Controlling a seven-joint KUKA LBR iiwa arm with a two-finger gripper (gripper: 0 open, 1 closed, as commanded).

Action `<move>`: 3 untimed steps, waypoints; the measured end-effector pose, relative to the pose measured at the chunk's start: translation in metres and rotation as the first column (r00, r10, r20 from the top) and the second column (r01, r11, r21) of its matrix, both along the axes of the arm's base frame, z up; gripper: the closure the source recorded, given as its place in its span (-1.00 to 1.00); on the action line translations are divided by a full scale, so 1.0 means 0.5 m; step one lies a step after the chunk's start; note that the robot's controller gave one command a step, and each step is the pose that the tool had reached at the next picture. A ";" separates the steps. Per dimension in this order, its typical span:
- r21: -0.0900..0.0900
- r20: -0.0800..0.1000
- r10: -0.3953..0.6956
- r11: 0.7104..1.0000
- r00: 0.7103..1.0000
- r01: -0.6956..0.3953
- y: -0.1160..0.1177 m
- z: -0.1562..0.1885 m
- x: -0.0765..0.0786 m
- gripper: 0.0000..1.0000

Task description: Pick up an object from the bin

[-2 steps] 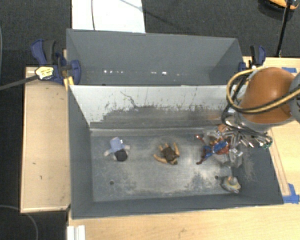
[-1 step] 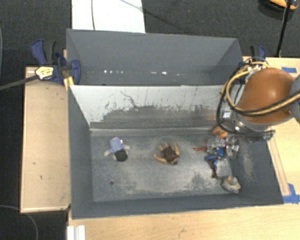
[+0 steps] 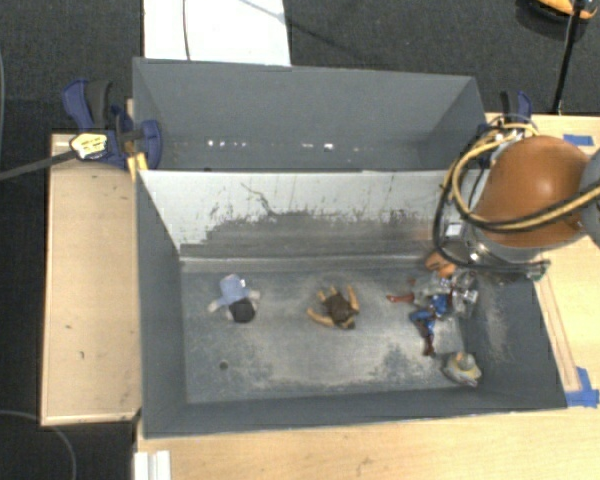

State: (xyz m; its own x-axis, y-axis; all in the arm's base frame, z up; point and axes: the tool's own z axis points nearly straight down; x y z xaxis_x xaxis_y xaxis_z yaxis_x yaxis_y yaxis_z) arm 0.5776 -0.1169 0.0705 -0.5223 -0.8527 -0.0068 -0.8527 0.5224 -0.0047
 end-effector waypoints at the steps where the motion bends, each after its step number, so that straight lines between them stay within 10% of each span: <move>1: 0.001 -0.004 -0.001 1.000 1.000 0.001 0.001 0.007 -0.002 1.00; 3: 0.001 -0.004 -0.002 1.000 1.000 0.002 0.001 0.091 -0.002 1.00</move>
Offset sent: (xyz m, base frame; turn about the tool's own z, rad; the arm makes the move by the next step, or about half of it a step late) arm -0.0001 0.0000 0.0151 0.0000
